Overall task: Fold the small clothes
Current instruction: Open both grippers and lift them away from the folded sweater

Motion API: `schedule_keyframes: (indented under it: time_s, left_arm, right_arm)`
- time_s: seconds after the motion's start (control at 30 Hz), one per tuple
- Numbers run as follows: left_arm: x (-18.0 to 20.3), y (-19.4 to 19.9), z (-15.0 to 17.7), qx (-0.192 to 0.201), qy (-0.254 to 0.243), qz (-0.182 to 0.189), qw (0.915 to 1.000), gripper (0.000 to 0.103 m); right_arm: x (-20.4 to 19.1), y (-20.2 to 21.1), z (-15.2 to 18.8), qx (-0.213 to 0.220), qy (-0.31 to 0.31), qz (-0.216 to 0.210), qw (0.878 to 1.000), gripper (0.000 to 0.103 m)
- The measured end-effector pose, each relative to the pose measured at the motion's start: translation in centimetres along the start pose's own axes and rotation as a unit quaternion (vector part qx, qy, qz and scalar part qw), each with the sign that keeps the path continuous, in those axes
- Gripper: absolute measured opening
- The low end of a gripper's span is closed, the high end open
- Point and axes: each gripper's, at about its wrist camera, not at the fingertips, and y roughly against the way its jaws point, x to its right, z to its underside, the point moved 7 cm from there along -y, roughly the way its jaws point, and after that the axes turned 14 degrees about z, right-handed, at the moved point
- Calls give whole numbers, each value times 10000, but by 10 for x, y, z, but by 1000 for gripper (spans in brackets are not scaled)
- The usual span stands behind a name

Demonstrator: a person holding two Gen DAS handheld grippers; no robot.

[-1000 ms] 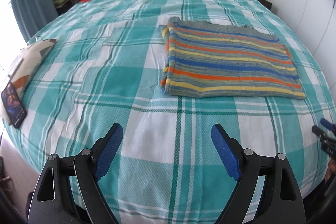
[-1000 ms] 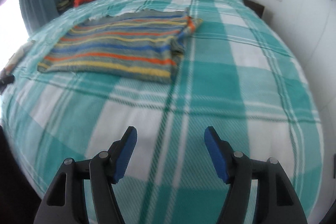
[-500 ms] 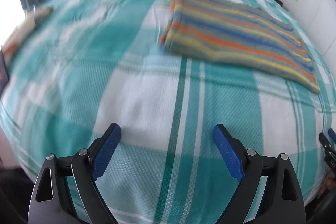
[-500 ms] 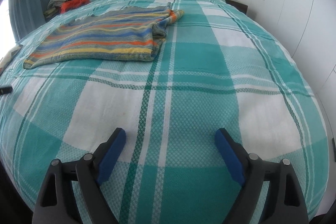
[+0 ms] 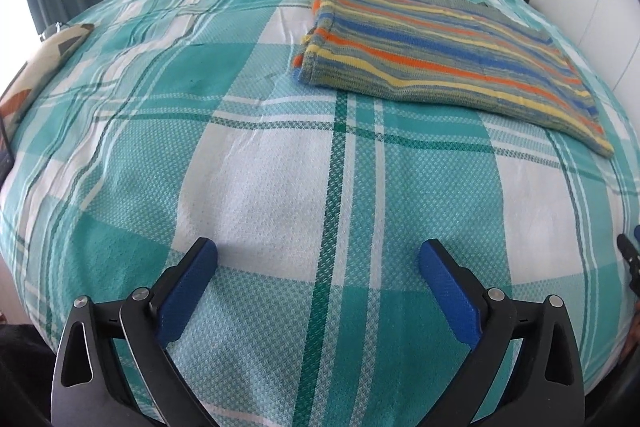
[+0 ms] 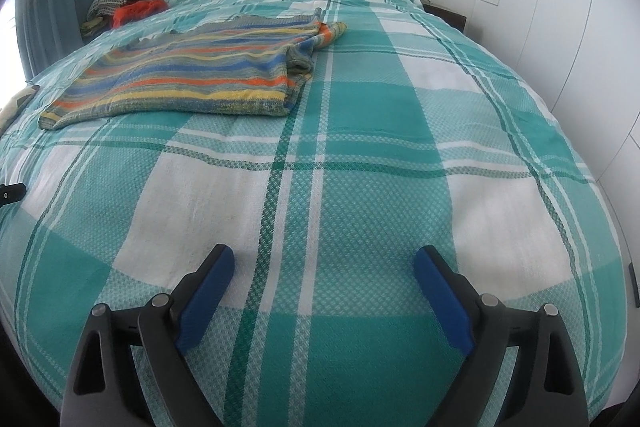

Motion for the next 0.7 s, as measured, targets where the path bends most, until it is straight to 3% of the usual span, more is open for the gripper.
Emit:
schedule_keyframes:
  time_s: [0.5,0.6,0.7]
  left_arm:
    - [8,11,6,-87,-36,-40,9999,100]
    - [28,19,5,14,-294,190,9994,100]
    - [64,23,3,146,-870,439,9951,100]
  right_arm:
    - [0,-1,1,-22,-14,-2,10000,92]
    - [0,1,1,-114,-29,-23,9999,92]
    - [3,4,0,-244,-41,-134,9996,92]
